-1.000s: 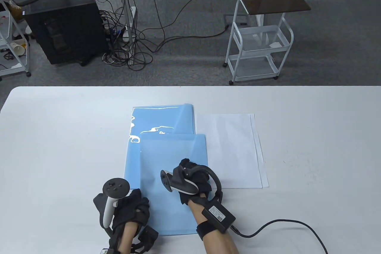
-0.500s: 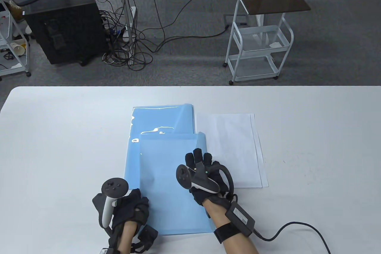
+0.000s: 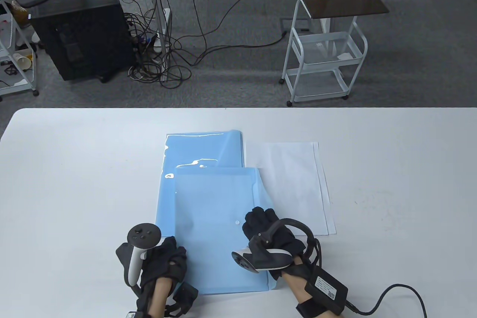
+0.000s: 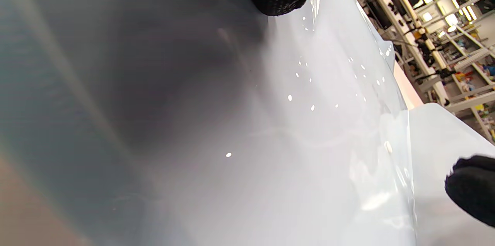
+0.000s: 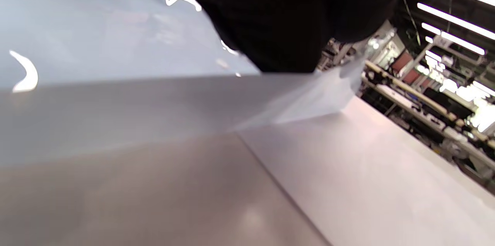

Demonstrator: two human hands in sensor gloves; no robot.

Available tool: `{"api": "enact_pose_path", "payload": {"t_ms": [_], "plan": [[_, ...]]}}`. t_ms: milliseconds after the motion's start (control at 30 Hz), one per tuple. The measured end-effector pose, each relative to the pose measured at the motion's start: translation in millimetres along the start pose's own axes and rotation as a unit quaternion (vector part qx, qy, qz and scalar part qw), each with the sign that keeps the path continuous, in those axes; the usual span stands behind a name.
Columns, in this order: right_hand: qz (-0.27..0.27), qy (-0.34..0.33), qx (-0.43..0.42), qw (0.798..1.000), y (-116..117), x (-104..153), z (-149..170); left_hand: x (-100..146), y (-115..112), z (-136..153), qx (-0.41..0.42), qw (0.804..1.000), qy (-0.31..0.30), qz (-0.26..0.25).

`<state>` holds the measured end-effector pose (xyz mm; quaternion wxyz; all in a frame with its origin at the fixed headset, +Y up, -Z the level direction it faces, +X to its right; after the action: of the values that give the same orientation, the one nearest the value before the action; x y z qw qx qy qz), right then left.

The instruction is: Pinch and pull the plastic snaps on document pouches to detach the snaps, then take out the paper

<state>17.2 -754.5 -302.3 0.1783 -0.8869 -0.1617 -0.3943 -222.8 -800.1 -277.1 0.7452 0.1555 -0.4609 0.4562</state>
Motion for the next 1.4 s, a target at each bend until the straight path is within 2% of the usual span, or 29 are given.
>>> {"api": "enact_pose_path", "payload": {"t_ms": [133,167,233,433,633,700,767,900,1100,1267,1400], "plan": [[-0.013,0.043,-0.111,0.993,2.7,6.9,15.8,0.0,0.0,0.1,0.0,1.0,0.001,-0.001],[0.006,0.054,-0.147,0.988,0.0,8.7,21.3,0.0,0.0,0.1,0.0,1.0,0.001,-0.001],[0.004,0.079,-0.209,0.975,-0.1,13.8,28.5,-0.1,0.0,0.2,0.0,1.0,0.001,-0.001],[-0.006,0.139,-0.381,0.914,15.3,22.3,46.1,0.5,-0.2,0.6,0.002,1.0,0.002,-0.002],[-0.032,0.174,-0.48,0.859,50.3,25.5,55.3,-0.3,0.1,2.7,0.013,1.0,0.002,0.003],[-0.01,0.181,-0.5,0.847,53.5,28.8,59.7,-1.5,-0.7,5.2,0.042,0.999,0.0,0.02],[-0.01,0.181,-0.52,0.834,56.7,31.6,61.3,-2.3,-2.1,8.0,0.07,0.997,-0.004,0.041],[0.002,0.189,-0.509,0.84,60.7,33.9,63.2,-0.4,0.3,8.5,0.126,0.99,-0.018,0.056],[0.017,0.198,-0.435,0.878,61.5,29.7,58.8,2.6,-4.5,7.5,0.237,0.963,-0.048,0.117],[0.018,0.207,-0.382,0.901,64.9,24.6,56.0,-0.3,-11.6,6.0,0.278,0.945,-0.063,0.158],[0.007,0.205,-0.39,0.898,67.4,20.8,55.2,-1.2,-14.0,4.7,0.281,0.943,-0.067,0.166]]}}
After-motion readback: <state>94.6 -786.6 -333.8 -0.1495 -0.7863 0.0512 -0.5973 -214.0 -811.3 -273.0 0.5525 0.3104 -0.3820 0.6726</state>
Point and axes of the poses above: the tracker on the back of each hand, its own z axis roughly to the little-finger side, its own x axis roughly from the fingertips to the wrist, y = z × x, the point moved 4 cm from there along -x, roughly from the wrist to the fingertips, and after that the axes turned 1 degree about -y, right-handed, at the moved point
